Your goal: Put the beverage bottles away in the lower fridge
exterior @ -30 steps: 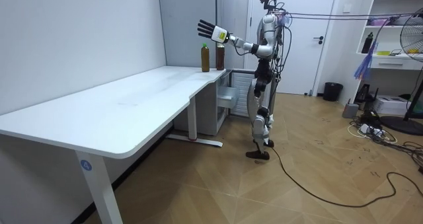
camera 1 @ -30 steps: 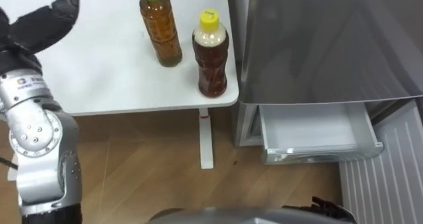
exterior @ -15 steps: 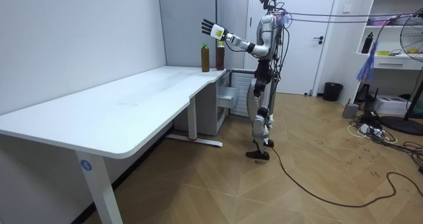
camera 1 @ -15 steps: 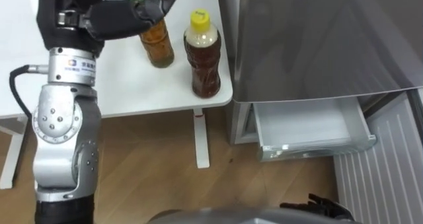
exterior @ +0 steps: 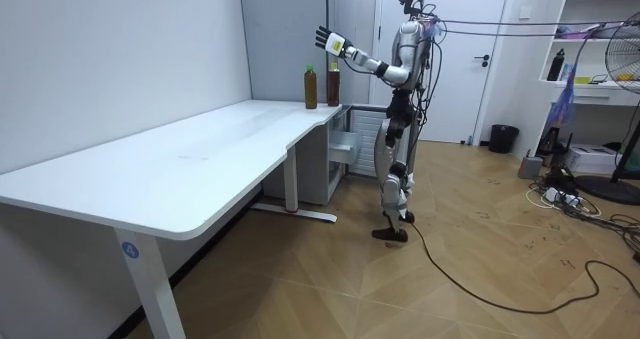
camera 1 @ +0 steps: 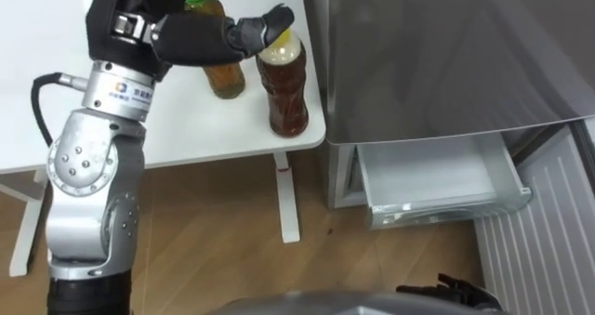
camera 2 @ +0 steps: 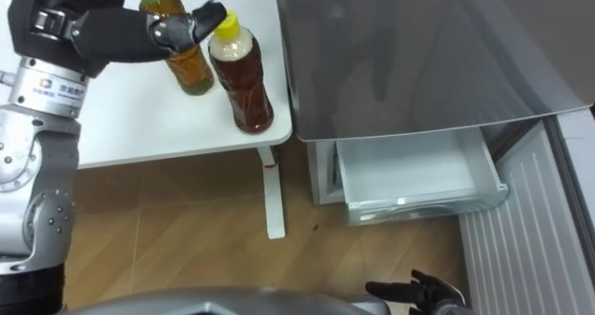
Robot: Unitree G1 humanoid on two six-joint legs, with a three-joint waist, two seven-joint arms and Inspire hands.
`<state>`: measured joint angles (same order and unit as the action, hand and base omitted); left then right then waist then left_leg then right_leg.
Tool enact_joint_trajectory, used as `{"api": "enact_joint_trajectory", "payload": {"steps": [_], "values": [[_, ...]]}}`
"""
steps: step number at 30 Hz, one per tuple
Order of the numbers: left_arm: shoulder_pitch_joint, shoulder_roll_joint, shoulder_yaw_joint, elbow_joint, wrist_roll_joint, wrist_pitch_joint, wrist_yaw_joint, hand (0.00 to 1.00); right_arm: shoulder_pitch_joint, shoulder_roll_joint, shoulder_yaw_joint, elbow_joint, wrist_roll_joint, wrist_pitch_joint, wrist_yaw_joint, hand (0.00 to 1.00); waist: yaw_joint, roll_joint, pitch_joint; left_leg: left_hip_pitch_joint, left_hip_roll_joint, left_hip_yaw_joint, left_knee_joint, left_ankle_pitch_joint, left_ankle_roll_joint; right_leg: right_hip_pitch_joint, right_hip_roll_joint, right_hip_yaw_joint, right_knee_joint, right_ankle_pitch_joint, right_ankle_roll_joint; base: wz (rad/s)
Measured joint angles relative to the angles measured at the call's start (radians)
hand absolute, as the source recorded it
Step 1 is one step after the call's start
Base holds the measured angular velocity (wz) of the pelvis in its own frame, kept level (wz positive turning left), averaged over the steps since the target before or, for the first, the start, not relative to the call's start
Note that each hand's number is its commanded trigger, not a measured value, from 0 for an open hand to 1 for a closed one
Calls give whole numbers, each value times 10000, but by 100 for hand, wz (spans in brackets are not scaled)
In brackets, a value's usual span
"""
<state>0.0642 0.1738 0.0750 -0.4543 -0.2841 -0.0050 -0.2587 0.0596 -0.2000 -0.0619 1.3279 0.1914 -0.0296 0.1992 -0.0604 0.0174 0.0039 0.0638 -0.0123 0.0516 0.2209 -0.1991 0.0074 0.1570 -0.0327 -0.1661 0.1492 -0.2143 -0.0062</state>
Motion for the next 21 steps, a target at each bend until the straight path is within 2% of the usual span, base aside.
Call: {"api": "enact_joint_trajectory", "payload": {"steps": [12,21], "values": [[4,31,-1,31,-180,73,-597,0,1,22,2,1,-2,-3,-35,0,-22,-48,32,-14,-3,9,1,1,0,-19,-3,17,-6,-6,3,0],[69,28,0,163,-177,520,-826,0,74,13,-40,-139,-14,102,-85,0,35,3,-2,-43,4,68,-51,1,0,-140,5,177,25,-5,-1,-4]]}}
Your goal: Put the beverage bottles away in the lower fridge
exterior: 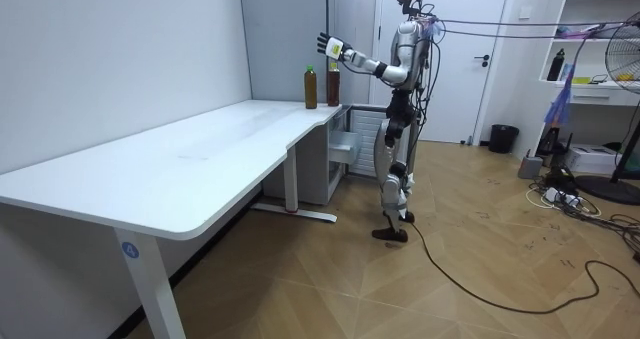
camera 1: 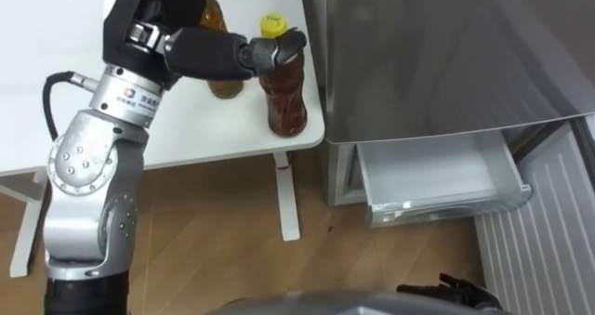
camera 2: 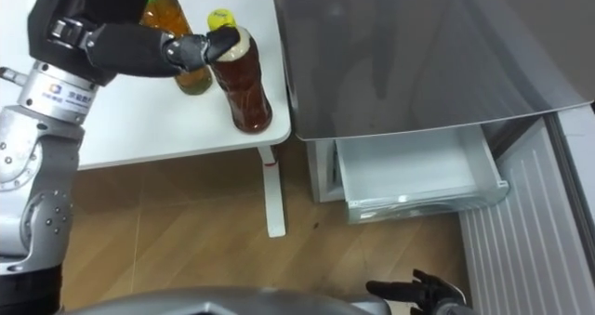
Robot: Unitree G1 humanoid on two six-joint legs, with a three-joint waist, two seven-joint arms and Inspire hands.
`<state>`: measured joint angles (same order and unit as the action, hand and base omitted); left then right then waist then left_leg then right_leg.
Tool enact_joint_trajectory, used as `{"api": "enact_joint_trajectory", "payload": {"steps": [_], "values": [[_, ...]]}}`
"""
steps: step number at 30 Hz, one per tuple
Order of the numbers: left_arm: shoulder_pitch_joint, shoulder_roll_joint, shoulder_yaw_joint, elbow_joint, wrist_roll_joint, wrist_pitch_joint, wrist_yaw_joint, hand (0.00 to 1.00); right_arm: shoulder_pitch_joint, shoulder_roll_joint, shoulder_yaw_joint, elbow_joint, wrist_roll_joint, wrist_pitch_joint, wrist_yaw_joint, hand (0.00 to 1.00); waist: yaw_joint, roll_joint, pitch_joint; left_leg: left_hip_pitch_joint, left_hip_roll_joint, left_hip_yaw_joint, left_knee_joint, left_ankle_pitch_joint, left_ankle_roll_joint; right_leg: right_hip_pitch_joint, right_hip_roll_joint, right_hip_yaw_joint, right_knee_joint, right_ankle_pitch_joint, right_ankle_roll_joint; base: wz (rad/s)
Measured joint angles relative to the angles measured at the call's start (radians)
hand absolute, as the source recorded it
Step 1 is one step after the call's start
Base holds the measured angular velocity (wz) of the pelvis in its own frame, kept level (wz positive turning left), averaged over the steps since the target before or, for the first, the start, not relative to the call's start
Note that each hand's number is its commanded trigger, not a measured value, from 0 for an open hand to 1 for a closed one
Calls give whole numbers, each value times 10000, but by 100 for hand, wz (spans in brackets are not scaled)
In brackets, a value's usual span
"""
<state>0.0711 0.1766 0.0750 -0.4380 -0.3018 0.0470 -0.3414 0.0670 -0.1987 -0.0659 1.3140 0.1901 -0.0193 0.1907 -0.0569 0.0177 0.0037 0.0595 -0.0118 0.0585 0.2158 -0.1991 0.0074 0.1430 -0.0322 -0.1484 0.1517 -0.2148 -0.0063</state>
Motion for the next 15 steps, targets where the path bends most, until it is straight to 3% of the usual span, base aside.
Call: {"api": "enact_joint_trajectory", "payload": {"steps": [5,15], "values": [[26,1,-1,297,22,431,-13,0,5,-50,0,-65,1,215,5,0,49,45,-30,26,6,131,-24,0,0,-12,1,74,0,0,0,-3],[35,3,-8,361,10,573,-142,0,30,-63,-1,-86,3,242,12,0,17,48,-31,54,10,202,-39,0,0,-11,-3,113,1,1,0,0]]}}
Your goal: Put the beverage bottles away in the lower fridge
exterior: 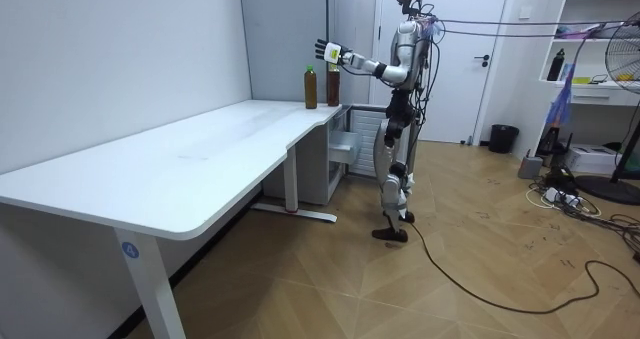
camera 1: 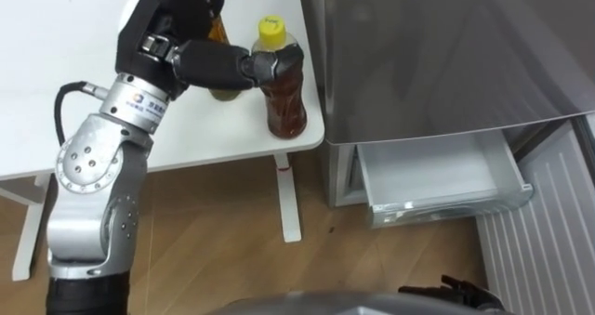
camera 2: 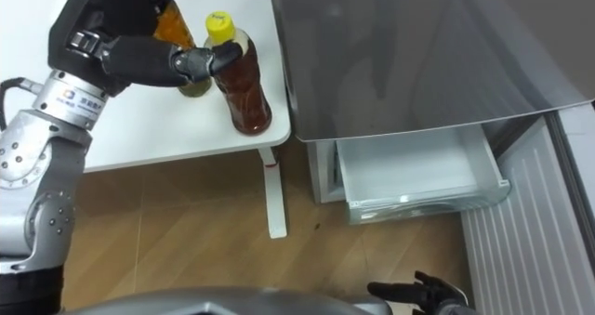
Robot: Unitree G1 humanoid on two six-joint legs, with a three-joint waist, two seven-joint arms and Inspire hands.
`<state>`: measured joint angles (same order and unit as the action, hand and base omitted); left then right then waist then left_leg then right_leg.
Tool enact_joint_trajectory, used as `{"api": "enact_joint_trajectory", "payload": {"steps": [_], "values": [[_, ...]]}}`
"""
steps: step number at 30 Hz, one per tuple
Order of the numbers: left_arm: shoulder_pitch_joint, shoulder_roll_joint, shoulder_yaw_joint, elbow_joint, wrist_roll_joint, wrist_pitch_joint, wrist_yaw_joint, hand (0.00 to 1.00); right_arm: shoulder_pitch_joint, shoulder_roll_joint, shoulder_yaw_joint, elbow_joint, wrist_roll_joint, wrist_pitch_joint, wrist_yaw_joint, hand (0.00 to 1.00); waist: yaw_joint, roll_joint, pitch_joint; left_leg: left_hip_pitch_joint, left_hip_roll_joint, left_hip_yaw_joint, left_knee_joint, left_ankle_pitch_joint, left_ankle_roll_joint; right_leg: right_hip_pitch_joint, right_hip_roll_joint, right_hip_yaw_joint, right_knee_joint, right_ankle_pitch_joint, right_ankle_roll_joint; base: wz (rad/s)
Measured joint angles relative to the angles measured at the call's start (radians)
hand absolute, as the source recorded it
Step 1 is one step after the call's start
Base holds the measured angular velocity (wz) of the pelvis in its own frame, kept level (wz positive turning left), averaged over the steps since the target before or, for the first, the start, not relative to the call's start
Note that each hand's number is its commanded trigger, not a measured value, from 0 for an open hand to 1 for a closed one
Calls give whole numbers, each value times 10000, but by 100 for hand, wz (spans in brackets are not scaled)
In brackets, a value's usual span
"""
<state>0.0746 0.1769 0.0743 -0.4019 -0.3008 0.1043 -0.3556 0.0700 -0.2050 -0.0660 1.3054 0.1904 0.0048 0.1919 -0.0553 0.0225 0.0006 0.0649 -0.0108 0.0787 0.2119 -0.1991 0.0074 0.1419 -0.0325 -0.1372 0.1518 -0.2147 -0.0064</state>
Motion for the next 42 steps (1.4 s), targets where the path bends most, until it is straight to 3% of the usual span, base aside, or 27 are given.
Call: {"api": "enact_joint_trajectory", "payload": {"steps": [9,17,42], "values": [[91,-3,-9,583,-25,-2,-30,0,13,-16,23,-48,-1,4,5,0,23,5,16,109,9,48,-102,1,0,32,3,24,22,0,0,-2],[313,-7,-33,1112,-256,-2,-30,0,40,12,36,-169,-4,4,83,0,43,-100,83,128,8,126,-135,0,1,13,-2,101,-3,-1,2,-3],[589,-46,-447,1661,-612,79,-293,0,2,50,16,-189,-5,183,84,0,-28,-178,21,146,8,129,-160,1,0,18,0,55,-2,-1,2,0]]}}
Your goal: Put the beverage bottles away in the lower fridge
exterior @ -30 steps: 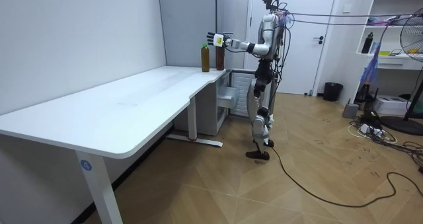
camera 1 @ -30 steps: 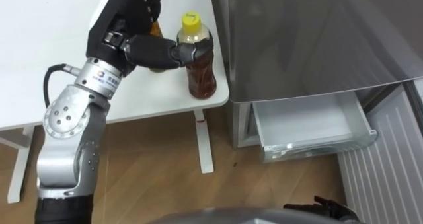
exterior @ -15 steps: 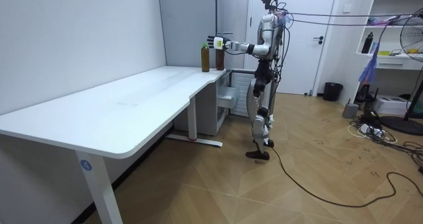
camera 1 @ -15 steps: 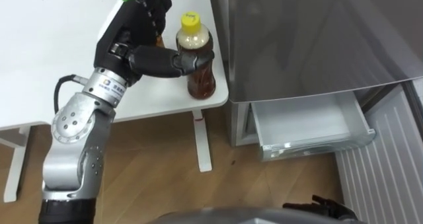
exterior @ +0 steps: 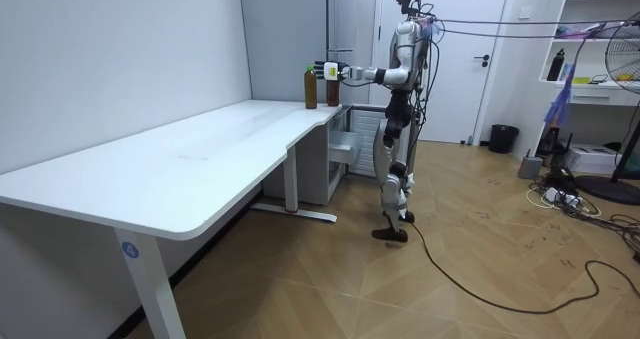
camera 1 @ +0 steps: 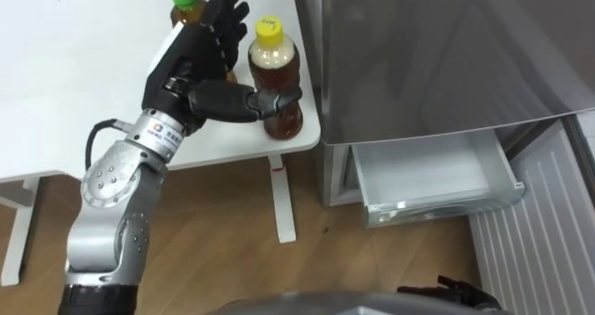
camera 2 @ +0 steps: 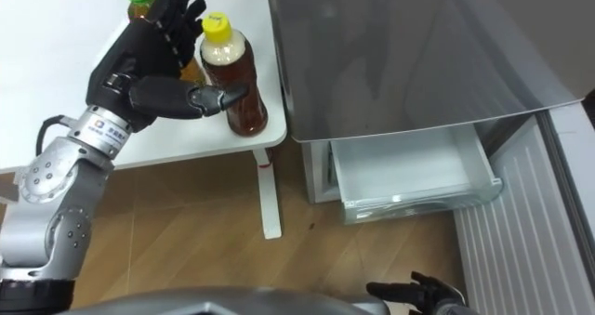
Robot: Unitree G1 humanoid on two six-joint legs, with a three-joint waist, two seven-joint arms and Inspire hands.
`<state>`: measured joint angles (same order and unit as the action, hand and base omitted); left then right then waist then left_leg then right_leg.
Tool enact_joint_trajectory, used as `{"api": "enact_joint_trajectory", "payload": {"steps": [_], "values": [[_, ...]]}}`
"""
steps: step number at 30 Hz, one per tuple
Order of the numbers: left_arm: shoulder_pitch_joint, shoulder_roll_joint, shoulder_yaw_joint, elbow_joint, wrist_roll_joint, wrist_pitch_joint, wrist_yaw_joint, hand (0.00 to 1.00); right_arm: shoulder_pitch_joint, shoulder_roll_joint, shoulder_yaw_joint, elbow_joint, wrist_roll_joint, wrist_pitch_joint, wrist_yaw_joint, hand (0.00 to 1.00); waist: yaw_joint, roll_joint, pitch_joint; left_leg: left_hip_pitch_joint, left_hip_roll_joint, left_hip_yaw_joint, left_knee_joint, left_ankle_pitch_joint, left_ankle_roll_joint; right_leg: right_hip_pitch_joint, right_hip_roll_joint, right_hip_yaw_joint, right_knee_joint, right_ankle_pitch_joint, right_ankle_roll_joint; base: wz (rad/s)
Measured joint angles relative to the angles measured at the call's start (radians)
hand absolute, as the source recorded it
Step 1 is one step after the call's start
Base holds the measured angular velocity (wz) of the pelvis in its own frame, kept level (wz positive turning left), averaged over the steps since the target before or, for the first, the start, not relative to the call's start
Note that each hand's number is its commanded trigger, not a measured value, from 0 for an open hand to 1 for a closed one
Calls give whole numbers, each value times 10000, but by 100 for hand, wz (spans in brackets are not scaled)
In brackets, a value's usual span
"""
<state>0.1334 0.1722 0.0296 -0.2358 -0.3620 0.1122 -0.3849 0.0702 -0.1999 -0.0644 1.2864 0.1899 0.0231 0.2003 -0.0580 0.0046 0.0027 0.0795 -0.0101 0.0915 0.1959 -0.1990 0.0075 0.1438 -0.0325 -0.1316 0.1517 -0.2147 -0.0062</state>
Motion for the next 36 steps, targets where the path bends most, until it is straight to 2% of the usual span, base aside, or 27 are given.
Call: {"api": "enact_joint_trajectory", "payload": {"steps": [9,13,23,36], "values": [[1,3,-154,115,1,1,-89,0,-41,24,-5,-44,1,-4,-8,0,-189,13,-6,8,0,0,-1,0,0,16,1,46,-1,0,0,0],[0,7,-154,123,11,1,-199,0,-22,23,-20,-76,0,-6,-8,0,-207,44,-17,18,1,2,-2,0,0,23,2,53,3,1,0,0],[-1,32,27,123,9,1,-200,0,42,3,-371,-80,-2,-17,83,0,-208,177,23,11,18,37,-11,0,0,6,14,63,1,1,0,0],[-1,32,66,123,11,1,-199,0,69,-5,-384,-80,-5,-25,133,0,-209,194,21,11,18,67,-63,0,0,-28,16,84,-10,1,0,0]]}}
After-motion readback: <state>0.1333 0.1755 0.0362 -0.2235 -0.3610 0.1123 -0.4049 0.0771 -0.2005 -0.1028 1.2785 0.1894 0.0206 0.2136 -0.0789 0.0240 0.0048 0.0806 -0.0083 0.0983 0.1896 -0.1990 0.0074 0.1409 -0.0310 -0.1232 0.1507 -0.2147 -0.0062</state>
